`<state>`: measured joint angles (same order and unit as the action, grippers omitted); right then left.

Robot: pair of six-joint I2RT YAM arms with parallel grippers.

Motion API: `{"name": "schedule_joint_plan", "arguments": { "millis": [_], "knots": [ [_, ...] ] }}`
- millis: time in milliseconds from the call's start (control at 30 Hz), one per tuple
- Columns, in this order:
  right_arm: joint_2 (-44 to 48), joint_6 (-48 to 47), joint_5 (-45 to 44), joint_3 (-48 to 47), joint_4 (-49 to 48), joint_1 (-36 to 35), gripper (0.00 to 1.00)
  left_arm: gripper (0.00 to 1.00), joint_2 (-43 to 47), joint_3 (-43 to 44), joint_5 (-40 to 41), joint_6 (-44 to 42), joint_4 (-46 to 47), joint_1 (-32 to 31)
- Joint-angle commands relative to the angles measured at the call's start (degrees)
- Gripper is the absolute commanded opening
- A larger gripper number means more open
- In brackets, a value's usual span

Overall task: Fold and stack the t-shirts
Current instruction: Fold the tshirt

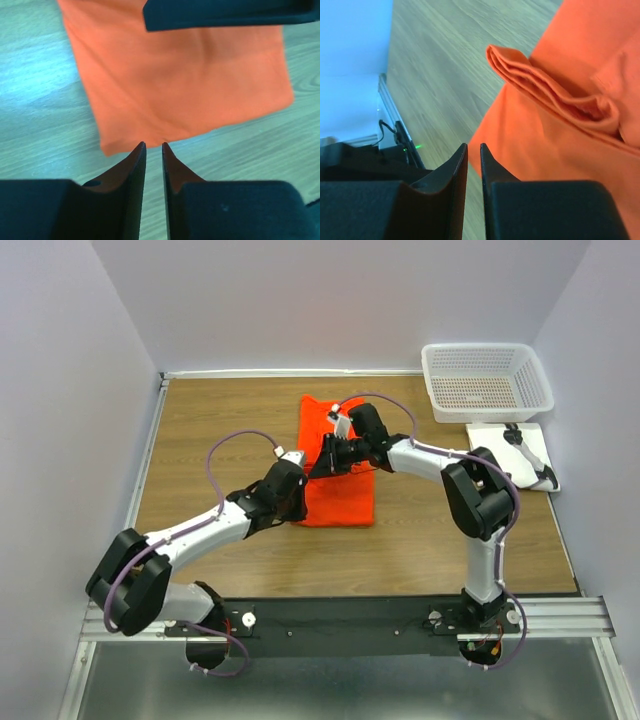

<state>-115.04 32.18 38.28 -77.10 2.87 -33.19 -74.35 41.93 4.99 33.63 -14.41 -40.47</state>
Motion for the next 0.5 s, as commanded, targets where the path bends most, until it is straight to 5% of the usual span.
{"name": "schedule_joint_plan", "arguments": {
  "millis": [0,467],
  "knots": [
    [-4.1,2.8,3.8,-1.4,-5.9,-0.1,0.22,0.22,-3.9,-2.4,-1.2,-0.1,2.3,0.7],
    [-21.7,5.9,-3.2,-18.7,-7.0,5.1,0.23,0.15,-4.3,-8.1,-4.6,1.6,2.5,0.9]
  ]
}}
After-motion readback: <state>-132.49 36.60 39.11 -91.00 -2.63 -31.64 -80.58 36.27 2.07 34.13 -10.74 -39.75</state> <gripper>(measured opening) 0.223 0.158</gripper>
